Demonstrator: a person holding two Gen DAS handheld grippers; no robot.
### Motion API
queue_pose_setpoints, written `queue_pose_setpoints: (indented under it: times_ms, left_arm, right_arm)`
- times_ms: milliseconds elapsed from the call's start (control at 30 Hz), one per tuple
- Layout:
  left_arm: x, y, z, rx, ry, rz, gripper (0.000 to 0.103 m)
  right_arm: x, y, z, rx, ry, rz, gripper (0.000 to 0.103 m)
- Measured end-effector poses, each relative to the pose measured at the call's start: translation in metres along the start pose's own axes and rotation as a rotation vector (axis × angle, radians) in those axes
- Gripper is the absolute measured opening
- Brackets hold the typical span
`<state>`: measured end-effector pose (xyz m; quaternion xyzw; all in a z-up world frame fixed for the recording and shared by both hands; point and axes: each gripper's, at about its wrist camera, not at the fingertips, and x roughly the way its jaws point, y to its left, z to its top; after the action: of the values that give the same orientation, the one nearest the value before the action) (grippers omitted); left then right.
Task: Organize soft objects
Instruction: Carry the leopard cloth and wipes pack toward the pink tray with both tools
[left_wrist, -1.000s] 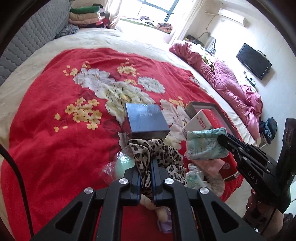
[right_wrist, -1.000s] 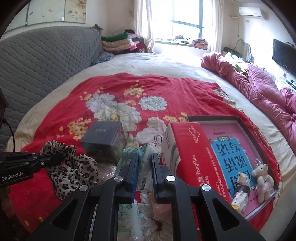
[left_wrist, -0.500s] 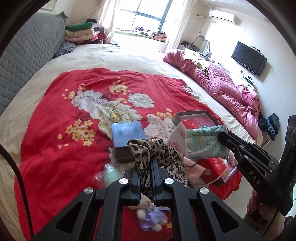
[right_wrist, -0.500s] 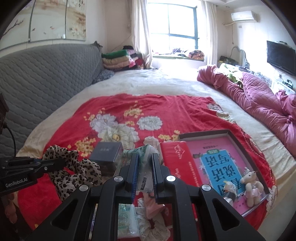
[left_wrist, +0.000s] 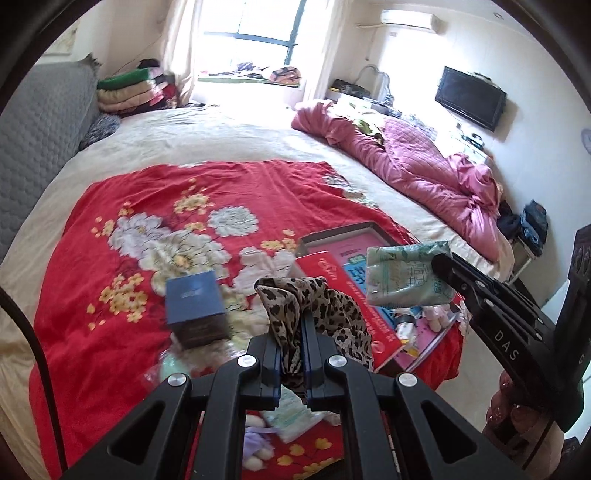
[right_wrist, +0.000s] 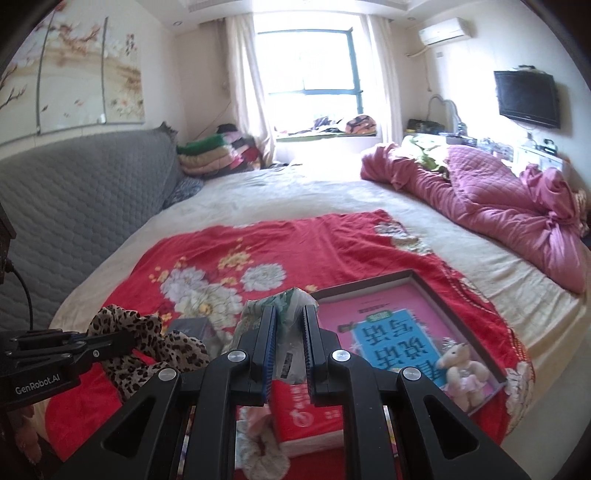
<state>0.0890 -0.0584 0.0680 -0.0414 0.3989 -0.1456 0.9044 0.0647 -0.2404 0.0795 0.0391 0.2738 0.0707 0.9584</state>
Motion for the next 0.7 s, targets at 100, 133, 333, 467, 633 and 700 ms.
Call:
queue_pose_setpoints:
  times_ms: [100, 133, 333, 467, 633, 700]
  left_arm:
    - [0.004, -0.016, 0.005, 0.024, 0.003, -0.008, 0.009]
    - [0.004, -0.019, 0.006, 0.029, 0.004, -0.009, 0.009]
    - [0.014, -0.05, 0.017, 0.081, 0.005, -0.025, 0.009]
    - [0.024, -0.074, 0.023, 0.118, 0.012, -0.041, 0.009]
    - [0.037, -0.101, 0.028, 0.168, 0.027, -0.056, 0.009]
    - [0.044, -0.109, 0.03, 0.179, 0.036, -0.055, 0.009]
  right_arm:
    - [-0.008, -0.018, 0.002, 0.028, -0.014, -0.019, 0.014]
    - [-0.011, -0.024, 0.002, 0.035, -0.019, -0.026, 0.014]
    - [-0.026, -0.063, 0.004, 0.096, -0.05, -0.072, 0.014]
    - [-0.031, -0.088, 0.003, 0.131, -0.06, -0.104, 0.013]
    - [-0.039, -0.114, -0.002, 0.177, -0.072, -0.14, 0.013]
    - [-0.042, -0.122, -0.003, 0.191, -0.078, -0.154, 0.013]
